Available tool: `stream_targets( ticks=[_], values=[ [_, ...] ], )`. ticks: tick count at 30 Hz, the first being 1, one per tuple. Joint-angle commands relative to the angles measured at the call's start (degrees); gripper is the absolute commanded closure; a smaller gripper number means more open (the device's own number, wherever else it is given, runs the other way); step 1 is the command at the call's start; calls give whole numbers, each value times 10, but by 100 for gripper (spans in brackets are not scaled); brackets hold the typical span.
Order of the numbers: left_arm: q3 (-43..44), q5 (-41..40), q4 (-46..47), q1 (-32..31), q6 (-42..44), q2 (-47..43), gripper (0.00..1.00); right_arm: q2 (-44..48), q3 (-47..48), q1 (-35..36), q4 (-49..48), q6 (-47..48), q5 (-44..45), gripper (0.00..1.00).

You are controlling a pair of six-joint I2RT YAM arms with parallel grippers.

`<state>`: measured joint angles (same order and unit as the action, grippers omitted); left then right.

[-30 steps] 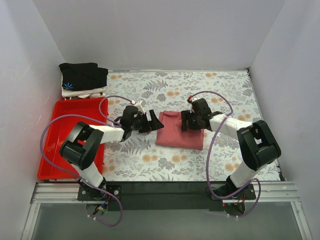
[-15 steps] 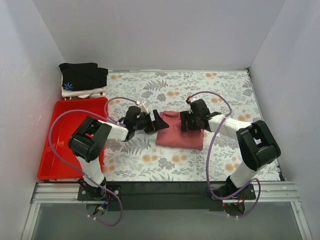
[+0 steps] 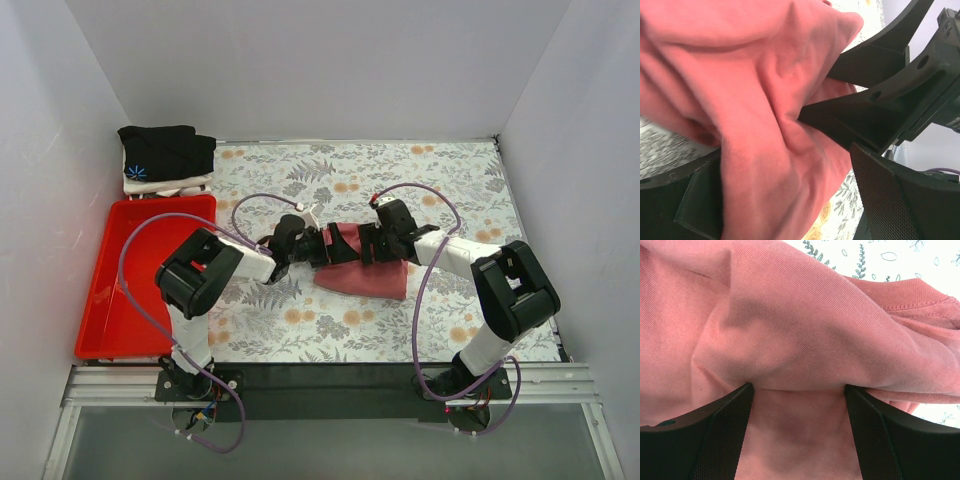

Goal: Fold and stack the t-shirts
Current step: Neatly place the folded tshirt to the corner

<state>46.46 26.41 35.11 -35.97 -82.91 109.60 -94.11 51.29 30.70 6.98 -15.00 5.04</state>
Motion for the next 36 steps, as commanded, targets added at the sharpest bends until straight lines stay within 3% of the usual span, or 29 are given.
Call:
stream_targets(
  ticks=[1, 7, 10, 15, 19, 26, 36],
  values=[
    [4, -16, -60, -24, 2, 29, 18, -19, -7, 15, 15, -10, -21, 33],
    [9, -31, -62, -34, 3, 47, 34, -11, -14, 17, 12, -12, -23, 33],
    [14, -41, -68, -39, 5, 54, 48, -8, -19, 17, 9, -13, -27, 33],
    [21, -58, -77, -43, 9, 64, 82, -5, -29, 20, 1, -17, -32, 34],
    [23, -70, -84, -44, 13, 64, 100, -1, -35, 23, 0, -18, -31, 34],
    [23, -128, -158, -27, 62, 5, 100, 42, -31, 22, 31, -14, -7, 28],
    [106, -141, -303, 80, 194, -68, 100, 130, 49, -15, 84, 31, 24, 18]
  ],
)
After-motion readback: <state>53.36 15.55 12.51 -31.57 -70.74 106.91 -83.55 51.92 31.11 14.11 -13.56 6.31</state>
